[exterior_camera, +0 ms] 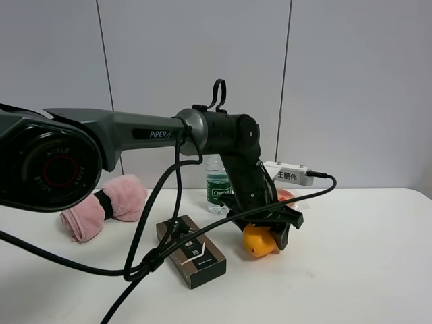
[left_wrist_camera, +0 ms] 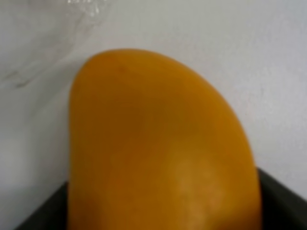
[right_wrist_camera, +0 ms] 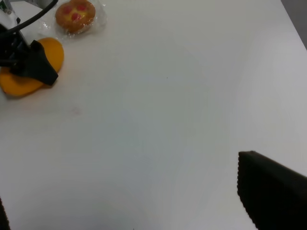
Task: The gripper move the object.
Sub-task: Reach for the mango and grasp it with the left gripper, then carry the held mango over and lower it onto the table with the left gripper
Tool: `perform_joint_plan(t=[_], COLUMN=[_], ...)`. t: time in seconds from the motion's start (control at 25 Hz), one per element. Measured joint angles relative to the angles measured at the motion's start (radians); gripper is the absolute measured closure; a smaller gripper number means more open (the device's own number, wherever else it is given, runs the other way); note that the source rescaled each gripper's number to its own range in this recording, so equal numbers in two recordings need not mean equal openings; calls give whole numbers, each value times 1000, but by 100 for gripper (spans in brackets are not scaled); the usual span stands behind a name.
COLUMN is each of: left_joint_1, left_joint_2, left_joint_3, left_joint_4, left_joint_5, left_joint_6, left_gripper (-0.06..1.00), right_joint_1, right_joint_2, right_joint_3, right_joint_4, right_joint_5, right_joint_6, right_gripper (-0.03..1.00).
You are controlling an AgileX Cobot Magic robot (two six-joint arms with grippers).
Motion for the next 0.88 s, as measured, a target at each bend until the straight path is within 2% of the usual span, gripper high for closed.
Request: perform_joint_plan(t=[0.2, 0.32, 0.6, 0.88], left_joint_1=[0, 0, 5, 49], left_joint_2=[-8, -26, -69, -206], left_joint_3=[0, -26, -255, -294], left_joint_4=[4, 35, 144, 145], left_joint_5=[17, 60, 263, 277], left_joint_6=[0, 0, 0, -4], left_gripper=[78, 78, 78, 78], right_joint_1=[0, 0, 0, 0], right_joint_2=[0, 0, 0, 0], right_joint_3=[0, 0, 0, 0], right_joint_4=[0, 0, 0, 0], right_joint_5=[0, 0, 0, 0], right_joint_6=[0, 0, 0, 0], right_gripper=[-3, -3, -3, -3])
